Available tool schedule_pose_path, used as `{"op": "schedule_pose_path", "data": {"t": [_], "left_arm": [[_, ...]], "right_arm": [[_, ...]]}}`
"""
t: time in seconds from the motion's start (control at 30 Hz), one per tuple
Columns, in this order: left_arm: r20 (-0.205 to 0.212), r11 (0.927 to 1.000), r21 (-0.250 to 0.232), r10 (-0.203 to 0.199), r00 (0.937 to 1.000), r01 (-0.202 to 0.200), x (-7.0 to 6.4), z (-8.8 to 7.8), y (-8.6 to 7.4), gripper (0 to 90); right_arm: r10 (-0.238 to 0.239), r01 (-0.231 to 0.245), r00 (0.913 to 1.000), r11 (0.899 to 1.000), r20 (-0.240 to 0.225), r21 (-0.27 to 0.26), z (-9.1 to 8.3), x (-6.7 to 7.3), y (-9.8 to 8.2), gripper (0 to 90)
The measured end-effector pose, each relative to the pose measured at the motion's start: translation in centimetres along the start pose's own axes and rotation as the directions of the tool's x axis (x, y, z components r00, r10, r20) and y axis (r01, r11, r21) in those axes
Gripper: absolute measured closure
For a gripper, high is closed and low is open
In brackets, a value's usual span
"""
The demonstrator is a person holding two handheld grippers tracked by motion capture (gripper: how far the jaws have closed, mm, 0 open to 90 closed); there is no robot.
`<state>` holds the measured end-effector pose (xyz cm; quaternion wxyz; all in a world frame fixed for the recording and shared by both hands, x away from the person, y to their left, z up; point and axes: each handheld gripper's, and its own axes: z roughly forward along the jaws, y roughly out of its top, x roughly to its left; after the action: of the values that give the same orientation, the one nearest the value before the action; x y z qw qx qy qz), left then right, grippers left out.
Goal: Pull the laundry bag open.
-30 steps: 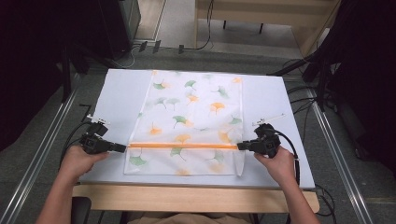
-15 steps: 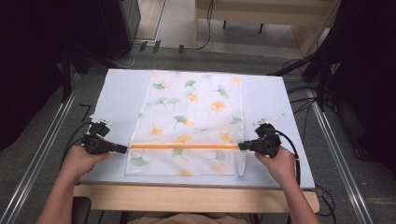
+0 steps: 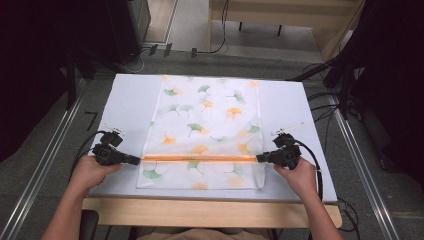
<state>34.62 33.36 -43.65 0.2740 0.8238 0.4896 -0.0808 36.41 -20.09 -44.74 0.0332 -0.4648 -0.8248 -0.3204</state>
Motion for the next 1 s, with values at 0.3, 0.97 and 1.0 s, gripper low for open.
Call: {"op": "schedule_pose_path", "data": {"t": [0.3,0.97,1.0], "left_arm": [[0.008,1.0,-0.001,-0.006,0.9999,0.006,-0.1,0.4,0.0,90.0],[0.048,0.999,-0.044,-0.006,0.9988,0.008,-0.1,-0.1,-0.5,69.6],[0.043,0.9985,-0.055,-0.005,0.9991,0.007,-0.1,-0.2,-0.5,67.1]], "right_arm": [[0.003,-0.003,0.9999,1.0,0.016,-0.022,0.4,-0.7,0.0,57.8],[-0.031,0.04,0.9966,0.992,0.076,-0.117,-0.6,-0.7,0.4,55.4],[-0.031,0.04,0.9966,0.992,0.076,-0.119,-0.6,-0.7,0.4,55.2]]}}
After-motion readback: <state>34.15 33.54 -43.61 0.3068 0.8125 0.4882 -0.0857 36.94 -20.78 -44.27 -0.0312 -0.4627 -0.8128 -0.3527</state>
